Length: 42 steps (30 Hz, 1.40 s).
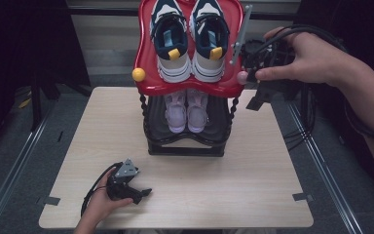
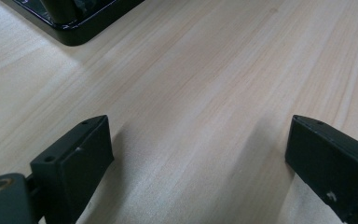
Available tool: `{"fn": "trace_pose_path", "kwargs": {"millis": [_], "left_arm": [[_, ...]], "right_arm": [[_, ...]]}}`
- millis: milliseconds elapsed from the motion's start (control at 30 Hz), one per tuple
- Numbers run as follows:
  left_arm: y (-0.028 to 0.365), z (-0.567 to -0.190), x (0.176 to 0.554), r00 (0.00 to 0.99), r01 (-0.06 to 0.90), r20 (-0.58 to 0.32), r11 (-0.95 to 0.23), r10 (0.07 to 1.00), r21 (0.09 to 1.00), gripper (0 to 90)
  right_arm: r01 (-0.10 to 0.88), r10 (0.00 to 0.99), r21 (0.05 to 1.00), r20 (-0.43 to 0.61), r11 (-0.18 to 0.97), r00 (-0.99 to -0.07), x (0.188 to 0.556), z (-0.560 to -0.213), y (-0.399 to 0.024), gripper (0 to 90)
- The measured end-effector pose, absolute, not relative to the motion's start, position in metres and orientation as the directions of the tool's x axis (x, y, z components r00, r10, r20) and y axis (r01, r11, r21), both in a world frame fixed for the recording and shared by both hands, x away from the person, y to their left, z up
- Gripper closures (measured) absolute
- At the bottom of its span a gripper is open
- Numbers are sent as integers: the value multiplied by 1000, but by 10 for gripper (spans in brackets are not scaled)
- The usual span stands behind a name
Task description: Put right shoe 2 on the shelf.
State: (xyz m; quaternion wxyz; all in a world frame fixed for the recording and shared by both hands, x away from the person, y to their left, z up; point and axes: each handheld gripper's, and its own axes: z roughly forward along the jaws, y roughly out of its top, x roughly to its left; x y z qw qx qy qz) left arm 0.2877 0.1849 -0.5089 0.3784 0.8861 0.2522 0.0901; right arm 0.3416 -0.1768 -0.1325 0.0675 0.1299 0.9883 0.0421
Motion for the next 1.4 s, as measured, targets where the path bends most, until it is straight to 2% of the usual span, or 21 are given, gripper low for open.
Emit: {"fn": "trace_pose_path", "kwargs": {"millis": [833, 1400], "left_arm": [[185, -509, 288, 857, 377, -30, -587, 514, 716, 68], [185, -509, 288, 858, 377, -31, -589, 512, 715, 67]], "right_arm": [[288, 294, 88, -79, 954, -952, 319, -177, -207, 157], [307, 311, 97, -38, 947, -950, 314, -226, -217, 158]]}}
